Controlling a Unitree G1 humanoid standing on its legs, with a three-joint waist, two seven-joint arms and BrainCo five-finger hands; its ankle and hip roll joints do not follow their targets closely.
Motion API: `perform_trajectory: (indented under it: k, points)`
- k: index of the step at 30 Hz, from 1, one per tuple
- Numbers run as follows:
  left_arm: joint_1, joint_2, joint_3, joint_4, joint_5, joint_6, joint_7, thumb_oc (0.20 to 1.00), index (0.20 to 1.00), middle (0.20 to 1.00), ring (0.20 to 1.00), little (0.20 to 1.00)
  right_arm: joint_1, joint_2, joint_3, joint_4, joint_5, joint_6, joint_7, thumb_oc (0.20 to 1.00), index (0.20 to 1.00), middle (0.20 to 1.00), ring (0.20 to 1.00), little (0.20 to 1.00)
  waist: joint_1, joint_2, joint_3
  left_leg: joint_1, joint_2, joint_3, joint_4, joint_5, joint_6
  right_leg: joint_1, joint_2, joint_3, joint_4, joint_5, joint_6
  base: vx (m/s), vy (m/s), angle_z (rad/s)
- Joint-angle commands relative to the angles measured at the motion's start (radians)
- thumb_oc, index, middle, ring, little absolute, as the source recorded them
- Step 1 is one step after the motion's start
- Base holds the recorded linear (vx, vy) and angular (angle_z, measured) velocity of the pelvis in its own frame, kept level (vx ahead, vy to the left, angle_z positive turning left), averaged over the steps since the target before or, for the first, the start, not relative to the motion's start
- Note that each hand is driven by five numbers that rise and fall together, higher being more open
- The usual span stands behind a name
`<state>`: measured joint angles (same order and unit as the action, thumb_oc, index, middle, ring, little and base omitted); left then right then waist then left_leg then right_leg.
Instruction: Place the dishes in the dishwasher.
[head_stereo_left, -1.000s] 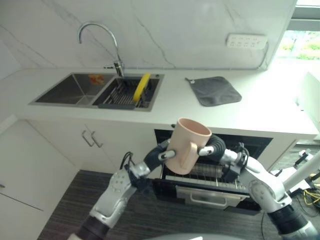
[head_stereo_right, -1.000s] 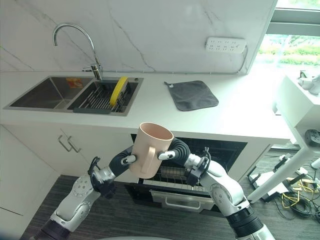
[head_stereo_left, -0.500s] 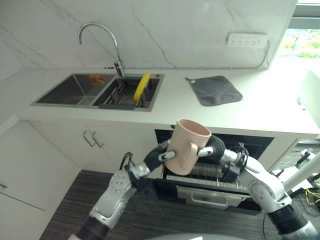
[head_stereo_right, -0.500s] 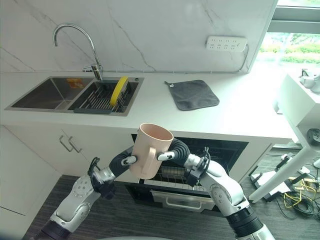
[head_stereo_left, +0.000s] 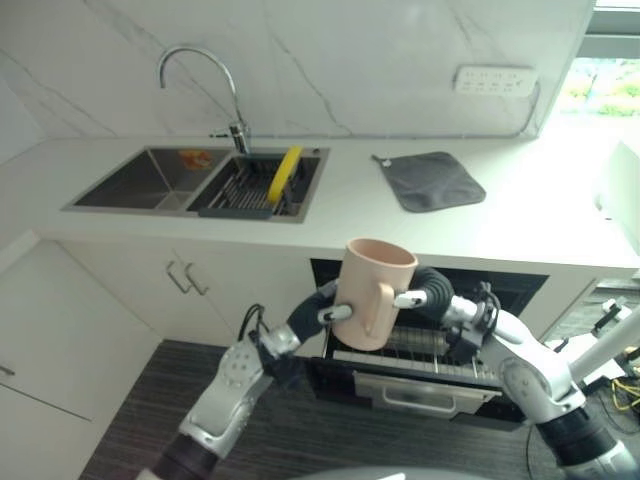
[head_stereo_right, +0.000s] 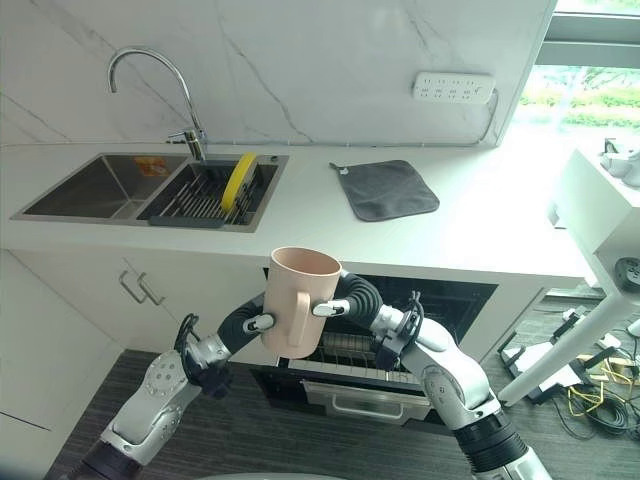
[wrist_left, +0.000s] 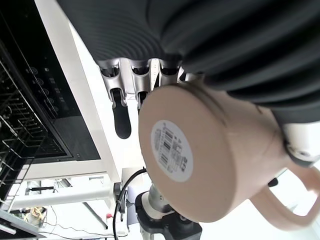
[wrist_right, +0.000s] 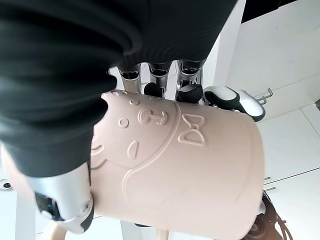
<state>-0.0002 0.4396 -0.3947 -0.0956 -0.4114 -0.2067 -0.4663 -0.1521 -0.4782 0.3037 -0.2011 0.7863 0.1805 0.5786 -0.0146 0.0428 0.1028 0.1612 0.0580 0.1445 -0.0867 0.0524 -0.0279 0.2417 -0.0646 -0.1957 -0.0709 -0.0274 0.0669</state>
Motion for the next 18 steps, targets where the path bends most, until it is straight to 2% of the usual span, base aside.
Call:
perform_trajectory:
  k: [1,8,11,12,13,18]
  points:
    - [-0.090,0.018,0.003,0.100,0.051,0.000,0.094,0.200,0.200,0.200,0.200,0.200,-0.104,0.064,0.102,-0.133,0.021,-0.074,0.123,0.200,0.200,0.200,0.200,0.200,0.016,-0.033,0.016,0.069,-0.004,0.027,0.034,-0.090,0.016,-0.045,-0.035,-0.025,0.048,0.016,0.027,0.00,0.000,0.00]
    - [-0.081,0.013,0.007,0.094,0.036,0.017,0.104,0.200,0.200,0.200,0.200,0.200,-0.103,0.075,0.096,-0.138,0.013,-0.086,0.113,0.200,0.200,0.200,0.200,0.200,0.019,-0.031,0.017,0.067,-0.006,0.025,0.037,-0.092,0.019,-0.048,-0.036,-0.027,0.054,0.013,0.025,0.00,0.000,0.00]
    - [-0.073,0.002,0.005,0.101,0.017,0.032,0.118,0.200,0.200,0.200,0.200,0.200,-0.100,0.084,0.091,-0.140,0.028,-0.096,0.077,0.200,0.200,0.200,0.200,0.200,0.018,-0.031,0.018,0.067,-0.006,0.025,0.039,-0.093,0.020,-0.048,-0.035,-0.025,0.056,0.012,0.024,0.00,0.000,0.00]
    - [-0.071,-0.003,0.006,0.105,0.006,0.035,0.124,0.693,0.693,0.693,0.693,0.693,-0.098,0.087,0.091,-0.139,0.032,-0.104,0.064,0.200,0.200,0.200,0.200,0.200,0.018,-0.031,0.018,0.066,-0.006,0.025,0.039,-0.093,0.020,-0.048,-0.035,-0.024,0.056,0.011,0.023,0.00,0.000,0.00]
    - [-0.065,-0.012,0.007,0.111,-0.008,0.042,0.126,1.000,1.000,1.000,1.000,1.000,-0.094,0.095,0.086,-0.135,0.052,-0.121,0.039,0.200,0.200,0.200,0.200,0.200,0.018,-0.030,0.018,0.066,-0.006,0.026,0.040,-0.093,0.020,-0.048,-0.034,-0.022,0.057,0.010,0.022,0.00,0.000,0.00]
    - [-0.055,-0.029,0.006,0.120,-0.005,0.029,0.187,1.000,1.000,1.000,1.000,1.000,-0.082,0.120,0.061,-0.128,0.095,-0.162,-0.045,0.200,0.200,0.200,0.200,0.200,0.013,-0.028,0.018,0.066,-0.004,0.027,0.039,-0.093,0.020,-0.051,-0.032,-0.019,0.061,0.007,0.020,0.00,0.000,0.00]
